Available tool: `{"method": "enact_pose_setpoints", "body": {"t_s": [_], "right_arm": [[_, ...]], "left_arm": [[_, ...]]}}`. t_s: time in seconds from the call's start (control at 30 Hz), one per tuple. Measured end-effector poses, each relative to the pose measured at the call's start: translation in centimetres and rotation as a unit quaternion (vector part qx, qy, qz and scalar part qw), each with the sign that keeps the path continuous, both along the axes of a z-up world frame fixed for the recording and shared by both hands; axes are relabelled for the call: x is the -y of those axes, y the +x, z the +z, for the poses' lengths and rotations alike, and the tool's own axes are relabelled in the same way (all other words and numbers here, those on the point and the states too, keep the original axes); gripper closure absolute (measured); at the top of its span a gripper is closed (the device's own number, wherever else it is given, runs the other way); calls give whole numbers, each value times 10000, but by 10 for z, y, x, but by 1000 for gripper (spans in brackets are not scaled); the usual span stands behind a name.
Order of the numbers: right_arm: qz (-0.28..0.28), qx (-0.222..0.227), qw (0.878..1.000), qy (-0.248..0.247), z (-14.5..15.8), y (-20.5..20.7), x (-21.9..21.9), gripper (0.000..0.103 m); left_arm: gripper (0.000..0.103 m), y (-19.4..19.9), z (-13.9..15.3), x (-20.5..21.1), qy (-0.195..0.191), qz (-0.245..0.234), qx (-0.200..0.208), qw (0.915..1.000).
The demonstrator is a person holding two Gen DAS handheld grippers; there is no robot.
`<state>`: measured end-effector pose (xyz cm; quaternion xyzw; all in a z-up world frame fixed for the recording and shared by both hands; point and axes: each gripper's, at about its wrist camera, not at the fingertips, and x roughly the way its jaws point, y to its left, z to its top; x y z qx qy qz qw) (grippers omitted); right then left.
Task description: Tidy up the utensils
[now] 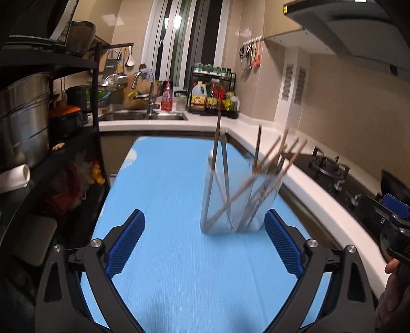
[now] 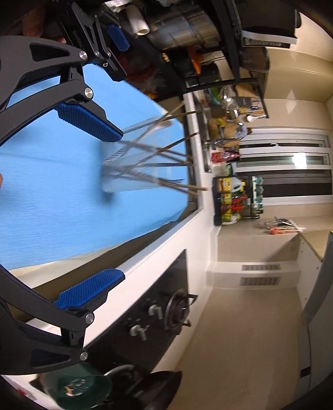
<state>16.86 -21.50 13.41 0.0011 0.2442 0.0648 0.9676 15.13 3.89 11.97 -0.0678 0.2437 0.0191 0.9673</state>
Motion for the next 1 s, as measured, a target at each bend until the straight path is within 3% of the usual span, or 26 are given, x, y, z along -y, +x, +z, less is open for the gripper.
{"method": "enact_pose_setpoints", "body": {"t_s": [0.13,0.3,1.0], "right_arm": [[-44,-75,9998,-160,-17,-12,2,5],[-7,-12,9999,-128,-14,-25,1,5],[-24,356,9992,-199,18,-76,6,5]], "left_arm": [[8,-15,-19,6,188,64,-181,9996],[8,-29,-19,11,264,96,-183,9994],[8,-83,8,34,255,-20,184,9995]]}}
